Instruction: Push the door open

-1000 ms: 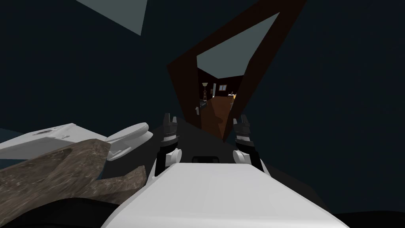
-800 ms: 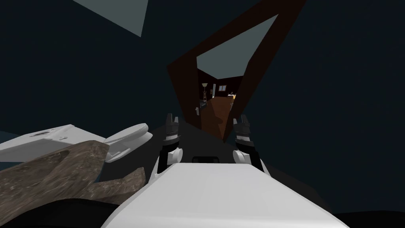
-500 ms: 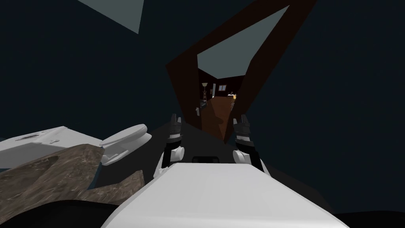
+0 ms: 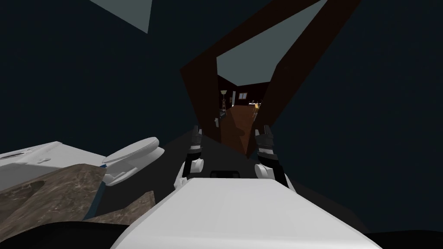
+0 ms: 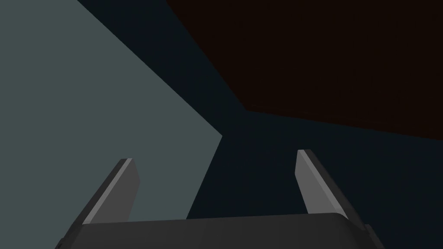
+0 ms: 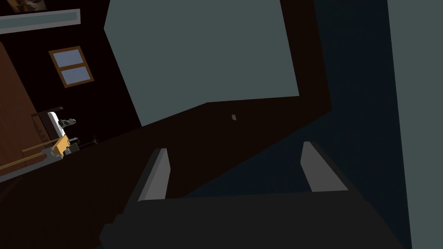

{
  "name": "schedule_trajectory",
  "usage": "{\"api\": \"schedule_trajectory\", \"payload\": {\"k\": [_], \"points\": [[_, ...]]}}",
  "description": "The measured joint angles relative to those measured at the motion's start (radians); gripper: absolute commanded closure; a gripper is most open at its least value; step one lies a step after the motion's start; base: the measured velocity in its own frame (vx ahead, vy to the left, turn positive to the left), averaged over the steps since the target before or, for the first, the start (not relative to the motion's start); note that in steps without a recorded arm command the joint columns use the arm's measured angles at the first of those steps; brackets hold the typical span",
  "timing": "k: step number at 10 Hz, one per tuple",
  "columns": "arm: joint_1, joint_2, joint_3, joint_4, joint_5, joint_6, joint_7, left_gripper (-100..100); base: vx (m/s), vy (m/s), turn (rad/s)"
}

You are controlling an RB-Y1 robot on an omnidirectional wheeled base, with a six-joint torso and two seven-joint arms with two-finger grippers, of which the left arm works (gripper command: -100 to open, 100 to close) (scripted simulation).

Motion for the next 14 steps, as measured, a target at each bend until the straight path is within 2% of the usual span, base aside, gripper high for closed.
{"api": "schedule_trajectory", "payload": {"k": [1,2,9,11,13,14], "points": [[-0.024,0.003,-0.002,0.022,-0.001,0.010,0.005,-100,0.058,0.061,-0.014],[-0.030,0.002,-0.007,0.045,-0.004,0.006,0.006,-100,0.061,0.041,-0.008],[-0.126,0.021,-0.027,0.220,-0.012,-0.003,0.038,-100,0.065,0.062,-0.021],[-0.160,0.022,-0.036,0.257,-0.016,0.012,0.045,-100,0.068,0.056,-0.025],[-0.191,0.036,-0.032,0.317,-0.012,0.002,0.062,-100,0.056,0.080,-0.025],[-0.210,0.035,-0.038,0.347,-0.015,0.002,0.067,-100,0.064,0.065,-0.017]]}}
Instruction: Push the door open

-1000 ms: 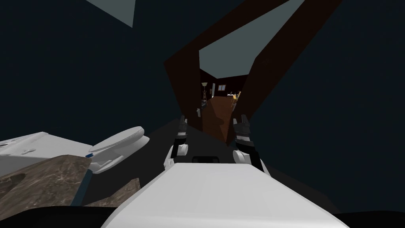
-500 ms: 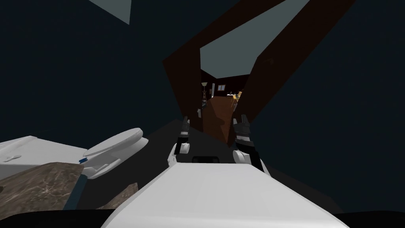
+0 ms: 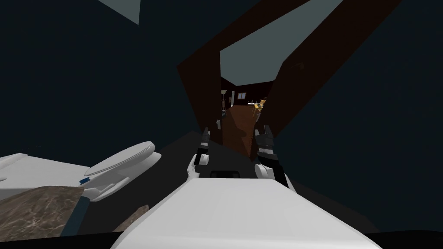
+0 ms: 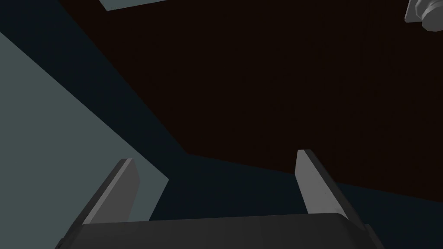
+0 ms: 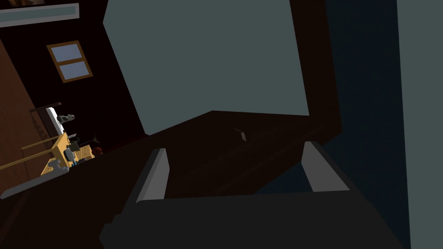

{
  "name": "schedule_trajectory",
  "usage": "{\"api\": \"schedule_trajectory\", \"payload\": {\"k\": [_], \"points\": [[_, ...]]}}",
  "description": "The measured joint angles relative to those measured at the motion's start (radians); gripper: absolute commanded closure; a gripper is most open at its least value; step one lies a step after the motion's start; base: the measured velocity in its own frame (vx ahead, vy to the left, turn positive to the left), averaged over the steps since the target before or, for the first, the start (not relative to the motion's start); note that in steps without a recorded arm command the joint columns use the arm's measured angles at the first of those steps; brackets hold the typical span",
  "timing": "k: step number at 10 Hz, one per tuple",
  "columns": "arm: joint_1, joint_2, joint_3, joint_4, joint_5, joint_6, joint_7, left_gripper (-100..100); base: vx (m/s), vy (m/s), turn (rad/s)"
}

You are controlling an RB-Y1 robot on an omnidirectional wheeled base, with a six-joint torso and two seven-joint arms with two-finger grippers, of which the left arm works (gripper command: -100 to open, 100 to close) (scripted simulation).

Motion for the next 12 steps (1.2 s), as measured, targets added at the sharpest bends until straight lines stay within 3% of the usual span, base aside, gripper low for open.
{"api": "schedule_trajectory", "payload": {"k": [4,12], "points": [[-0.048,0.001,-0.015,0.092,-0.006,0.000,0.015,-100,0.067,0.059,-0.020],[-0.172,0.004,-0.041,0.315,-0.015,-0.006,0.058,-100,0.059,0.066,-0.023]]}}
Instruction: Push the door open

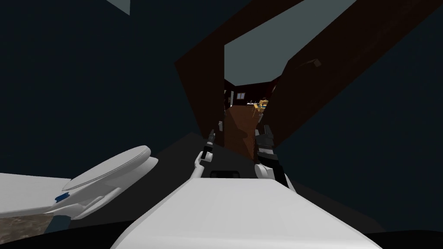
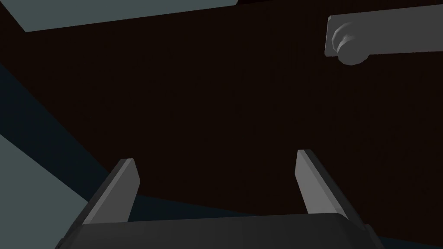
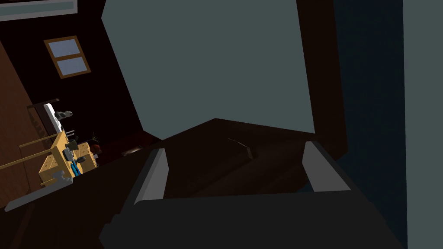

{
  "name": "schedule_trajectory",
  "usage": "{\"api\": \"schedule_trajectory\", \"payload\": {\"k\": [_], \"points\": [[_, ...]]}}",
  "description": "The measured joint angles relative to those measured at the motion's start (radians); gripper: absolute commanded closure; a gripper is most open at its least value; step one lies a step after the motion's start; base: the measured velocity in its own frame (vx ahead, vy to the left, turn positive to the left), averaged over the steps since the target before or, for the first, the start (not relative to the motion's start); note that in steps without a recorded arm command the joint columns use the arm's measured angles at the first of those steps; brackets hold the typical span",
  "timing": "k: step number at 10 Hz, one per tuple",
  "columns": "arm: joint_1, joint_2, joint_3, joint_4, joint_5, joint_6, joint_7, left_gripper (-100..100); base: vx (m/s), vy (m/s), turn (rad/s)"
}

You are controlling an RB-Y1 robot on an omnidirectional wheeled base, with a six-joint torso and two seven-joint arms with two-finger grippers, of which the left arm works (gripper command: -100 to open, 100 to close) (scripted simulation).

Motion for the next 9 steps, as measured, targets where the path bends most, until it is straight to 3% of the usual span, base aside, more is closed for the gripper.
{"api": "schedule_trajectory", "payload": {"k": [4,9], "points": [[-0.073,-0.010,-0.013,0.103,-0.006,0.009,0.019,-100,0.074,0.079,-0.025],[-0.139,-0.019,-0.025,0.226,-0.011,0.010,0.040,-100,0.052,0.056,-0.018]]}}
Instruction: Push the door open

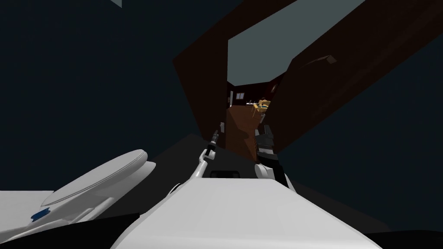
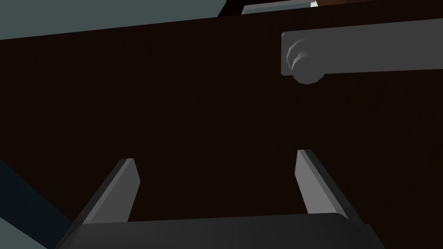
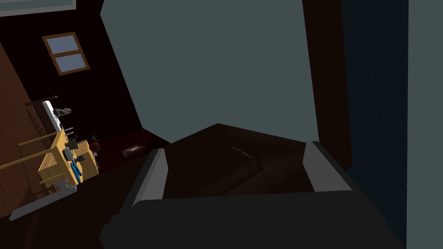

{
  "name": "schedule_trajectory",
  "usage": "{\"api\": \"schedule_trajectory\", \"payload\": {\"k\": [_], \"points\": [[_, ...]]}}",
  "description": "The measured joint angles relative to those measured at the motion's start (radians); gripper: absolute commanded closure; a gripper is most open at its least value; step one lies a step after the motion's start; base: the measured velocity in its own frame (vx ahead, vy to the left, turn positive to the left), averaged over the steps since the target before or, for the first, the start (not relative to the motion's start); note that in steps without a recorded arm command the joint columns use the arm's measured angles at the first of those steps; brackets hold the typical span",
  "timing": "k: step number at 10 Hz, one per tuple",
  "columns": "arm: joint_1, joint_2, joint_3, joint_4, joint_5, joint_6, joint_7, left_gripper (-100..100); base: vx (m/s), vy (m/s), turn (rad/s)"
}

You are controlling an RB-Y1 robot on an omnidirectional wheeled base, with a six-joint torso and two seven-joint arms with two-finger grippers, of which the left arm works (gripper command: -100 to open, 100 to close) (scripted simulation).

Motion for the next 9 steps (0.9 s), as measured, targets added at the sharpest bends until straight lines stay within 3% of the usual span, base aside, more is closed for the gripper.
{"api": "schedule_trajectory", "payload": {"k": [4,9], "points": [[-0.044,-0.004,-0.012,0.080,-0.004,0.002,0.019,-100,0.053,0.062,-0.019],[-0.117,-0.024,-0.022,0.211,-0.009,-0.007,0.038,-100,0.070,0.069,-0.022]]}}
